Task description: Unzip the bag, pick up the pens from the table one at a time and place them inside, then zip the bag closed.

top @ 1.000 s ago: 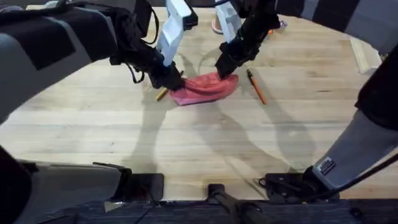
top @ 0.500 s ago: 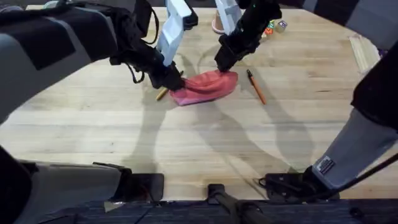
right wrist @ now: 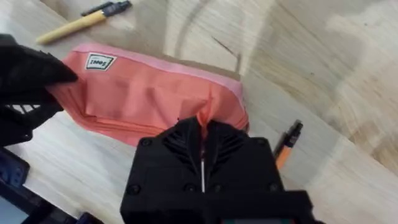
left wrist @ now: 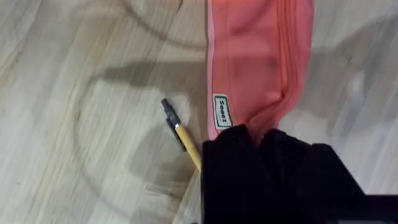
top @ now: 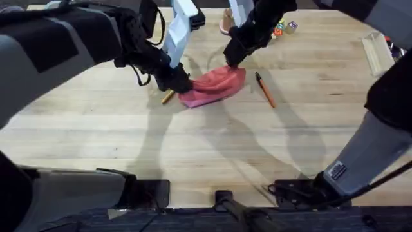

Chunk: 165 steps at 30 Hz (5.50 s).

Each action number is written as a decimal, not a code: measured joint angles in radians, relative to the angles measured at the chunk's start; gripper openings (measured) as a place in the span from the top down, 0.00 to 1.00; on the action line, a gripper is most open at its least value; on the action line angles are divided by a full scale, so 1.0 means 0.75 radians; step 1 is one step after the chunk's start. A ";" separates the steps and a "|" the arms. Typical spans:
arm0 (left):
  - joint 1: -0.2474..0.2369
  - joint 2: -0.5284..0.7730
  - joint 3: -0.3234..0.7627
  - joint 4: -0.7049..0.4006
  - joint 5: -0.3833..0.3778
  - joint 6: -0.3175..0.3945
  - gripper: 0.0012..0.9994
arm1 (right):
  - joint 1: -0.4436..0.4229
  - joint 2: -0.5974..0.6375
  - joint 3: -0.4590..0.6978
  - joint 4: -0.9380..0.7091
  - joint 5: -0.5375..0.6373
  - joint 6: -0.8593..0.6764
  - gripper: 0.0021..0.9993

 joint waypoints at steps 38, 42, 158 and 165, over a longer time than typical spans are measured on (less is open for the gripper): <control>0.003 0.000 0.000 -0.029 -0.065 0.000 0.96 | 0.133 0.000 0.006 0.058 -0.072 0.045 0.97; 0.006 0.000 -0.001 -0.034 -0.073 0.000 0.96 | 0.137 0.000 0.007 0.063 -0.109 0.051 0.97; -0.027 0.003 0.002 0.047 0.072 0.003 0.96 | -0.105 0.022 0.040 0.137 -0.105 -0.121 0.16; -0.027 0.003 0.002 0.047 0.072 0.003 0.96 | -0.068 0.029 0.040 0.141 -0.105 -0.121 0.22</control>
